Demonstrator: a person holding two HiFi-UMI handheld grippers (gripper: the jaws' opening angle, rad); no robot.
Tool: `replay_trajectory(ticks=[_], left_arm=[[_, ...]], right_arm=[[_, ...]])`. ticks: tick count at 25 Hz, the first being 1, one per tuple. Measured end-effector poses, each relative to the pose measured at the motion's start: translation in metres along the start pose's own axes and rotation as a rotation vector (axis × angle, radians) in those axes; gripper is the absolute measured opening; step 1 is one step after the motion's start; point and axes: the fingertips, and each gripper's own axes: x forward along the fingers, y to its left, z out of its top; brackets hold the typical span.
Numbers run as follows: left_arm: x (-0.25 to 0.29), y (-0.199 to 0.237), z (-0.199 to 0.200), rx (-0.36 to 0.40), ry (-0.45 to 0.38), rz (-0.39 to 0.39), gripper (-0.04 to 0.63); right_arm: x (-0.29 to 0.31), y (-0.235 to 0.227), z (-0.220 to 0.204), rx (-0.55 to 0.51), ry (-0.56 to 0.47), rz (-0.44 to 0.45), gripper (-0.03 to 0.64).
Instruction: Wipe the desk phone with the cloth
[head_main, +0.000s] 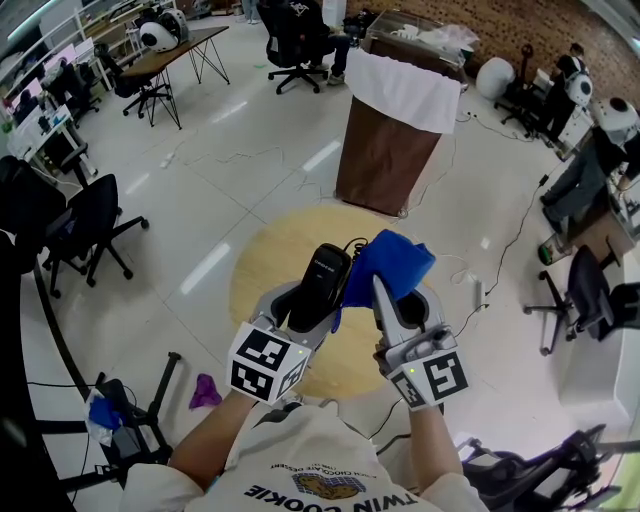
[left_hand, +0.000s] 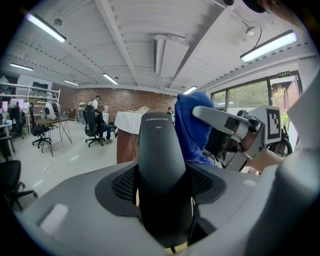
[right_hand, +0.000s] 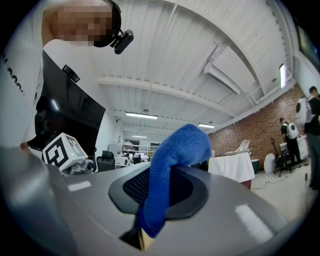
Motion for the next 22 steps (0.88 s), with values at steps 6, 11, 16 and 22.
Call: replay_trajectory(ticks=[6, 11, 16, 22], left_arm=[[-0.002, -0.005, 0.001, 0.045, 0.002, 0.007, 0.264], [-0.004, -0.009, 0.0, 0.066, 0.001, 0.004, 0.264], [-0.003, -0.016, 0.002, 0.105, -0.005, 0.001, 0.264], [-0.001, -0.025, 0.002, 0.136, -0.003, -0.007, 0.264]], right_arm=[[0.006, -0.015, 0.013, -0.023, -0.001, -0.008, 0.058], [0.012, -0.024, 0.021, -0.052, 0.004, -0.013, 0.058], [0.027, -0.031, 0.03, -0.086, 0.024, 0.007, 0.058], [0.045, -0.031, 0.036, -0.104, 0.042, 0.046, 0.058]])
